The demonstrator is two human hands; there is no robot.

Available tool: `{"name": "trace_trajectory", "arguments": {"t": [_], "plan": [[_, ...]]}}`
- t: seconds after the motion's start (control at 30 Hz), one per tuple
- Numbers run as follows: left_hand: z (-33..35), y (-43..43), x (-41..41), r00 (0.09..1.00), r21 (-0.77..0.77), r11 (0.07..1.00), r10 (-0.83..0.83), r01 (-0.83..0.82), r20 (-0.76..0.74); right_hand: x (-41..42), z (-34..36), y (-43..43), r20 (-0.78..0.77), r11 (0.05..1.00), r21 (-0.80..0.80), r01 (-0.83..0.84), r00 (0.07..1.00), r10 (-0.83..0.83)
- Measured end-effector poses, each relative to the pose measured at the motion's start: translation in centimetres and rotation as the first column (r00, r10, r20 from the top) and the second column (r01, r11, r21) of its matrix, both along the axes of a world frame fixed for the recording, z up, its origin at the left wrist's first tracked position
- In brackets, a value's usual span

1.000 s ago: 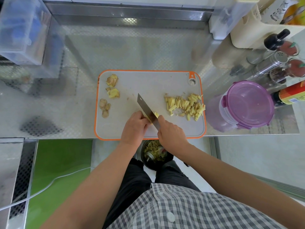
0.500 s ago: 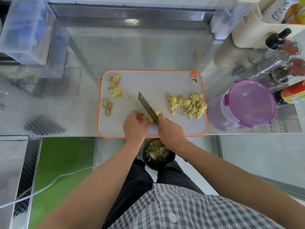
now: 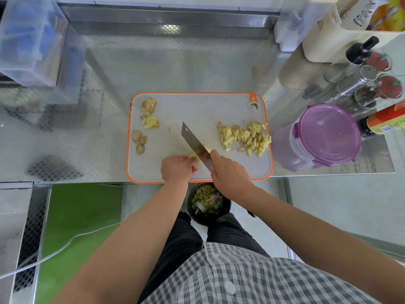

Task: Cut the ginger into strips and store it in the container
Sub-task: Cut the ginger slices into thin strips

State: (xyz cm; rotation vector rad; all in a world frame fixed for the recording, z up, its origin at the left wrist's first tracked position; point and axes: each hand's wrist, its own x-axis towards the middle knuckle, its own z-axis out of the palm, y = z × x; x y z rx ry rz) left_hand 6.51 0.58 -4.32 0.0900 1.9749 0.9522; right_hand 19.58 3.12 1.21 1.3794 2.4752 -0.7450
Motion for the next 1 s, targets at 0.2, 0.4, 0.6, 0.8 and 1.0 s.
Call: {"name": "trace_trajectory", "arguments": {"t": [0.2,0.4,0.6,0.8,1.0], "plan": [[-0.7,-0.1,-0.2,1.0,0.005,1.0,-0.02,0.02,-0.014,-0.6,-0.5,-0.2,0.019,0.999,-0.008,0.034,0.999,-0.033],[-0.4,0.0,-0.2,1.0,0.003,1.0,0.001,-0.001,-0.03,-1.1,-1.4,-0.4,0.044,0.999,-0.007,0.033,0.998,-0.032],[-0.3,0.0,-0.2,1.0,-0.003,1.0,0.019,-0.019,-0.015,-0.5,-0.7,0.3,-0.021,0.999,-0.001,0.033,0.999,-0.033],[-0.6,0.0,-0.3,0.999,0.013,0.999,0.033,-0.033,-0.004,0.1,-0.4,-0.2,-0.02,1.0,-0.003,-0.003,1.0,0.003],[-1.0,-0.1,-0.4,1.0,0.028,0.999,0.017,-0.017,-0.003,-1.0,-1.3,-0.5,0.027,0.999,-0.015,0.029,0.999,-0.029]]}}
